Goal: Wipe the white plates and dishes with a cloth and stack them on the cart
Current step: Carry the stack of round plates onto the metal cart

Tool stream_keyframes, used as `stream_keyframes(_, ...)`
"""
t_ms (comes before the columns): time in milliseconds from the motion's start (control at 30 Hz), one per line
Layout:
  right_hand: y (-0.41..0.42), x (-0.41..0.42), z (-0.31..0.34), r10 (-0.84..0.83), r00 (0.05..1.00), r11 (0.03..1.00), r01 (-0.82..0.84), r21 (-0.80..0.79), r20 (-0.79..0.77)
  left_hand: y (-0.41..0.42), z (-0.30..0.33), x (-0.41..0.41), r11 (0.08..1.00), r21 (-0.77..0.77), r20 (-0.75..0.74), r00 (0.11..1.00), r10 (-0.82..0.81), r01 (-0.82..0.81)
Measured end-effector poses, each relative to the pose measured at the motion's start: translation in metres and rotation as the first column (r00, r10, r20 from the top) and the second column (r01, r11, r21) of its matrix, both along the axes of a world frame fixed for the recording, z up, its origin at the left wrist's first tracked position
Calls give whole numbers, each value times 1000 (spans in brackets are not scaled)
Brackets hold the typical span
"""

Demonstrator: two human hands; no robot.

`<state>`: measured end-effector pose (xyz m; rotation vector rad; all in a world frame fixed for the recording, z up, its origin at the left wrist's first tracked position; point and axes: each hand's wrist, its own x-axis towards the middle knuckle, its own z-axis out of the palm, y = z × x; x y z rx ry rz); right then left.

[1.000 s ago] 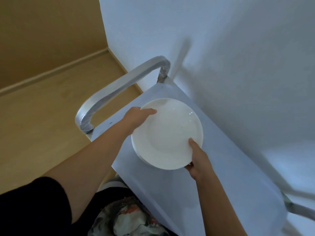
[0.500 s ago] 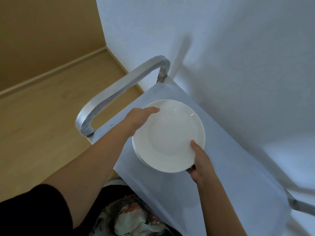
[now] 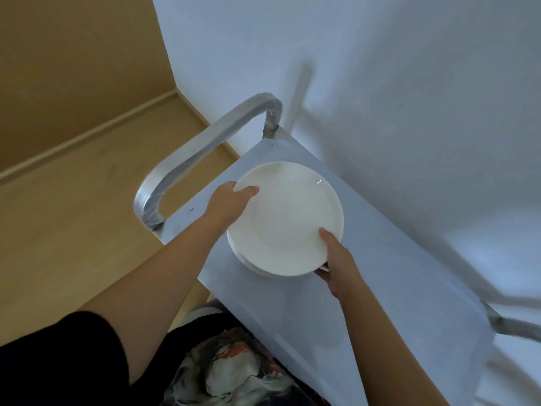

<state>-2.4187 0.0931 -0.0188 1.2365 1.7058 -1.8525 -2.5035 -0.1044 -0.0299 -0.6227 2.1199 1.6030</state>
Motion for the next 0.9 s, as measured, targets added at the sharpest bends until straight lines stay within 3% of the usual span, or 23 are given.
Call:
stream_keyframes(200, -8, 52, -7, 237, 960, 946, -193, 261, -150, -6, -4, 70, 992, -124, -148, 988, -45, 27)
stream_keyframes(400, -9, 116, -11, 455, 889, 814, -386, 434, -62, -27, -4, 137, 941, -274, -118, 964, -240, 201)
stream_keyframes(533, -13, 158, -1, 592, 802, 583, -497, 643, 82, -40, 3, 166, 727, -495, -21, 829, -558, 476)
stream_keyframes(667, -24, 191, 17, 627, 750, 370, -525, 766, 211, -40, 18, 192, 452, -663, 34, 627, -778, 597)
stream_keyframes(767, -37, 220, 36, 592, 765, 307, -503, 808, 252, -41, 32, 217, 351, -731, -2, 512, -859, 585)
stream_keyframes(900, -55, 275, 57, 570, 784, 295, -474, 830, 245, -41, 42, 267, 312, -721, -7, 444, -896, 619)
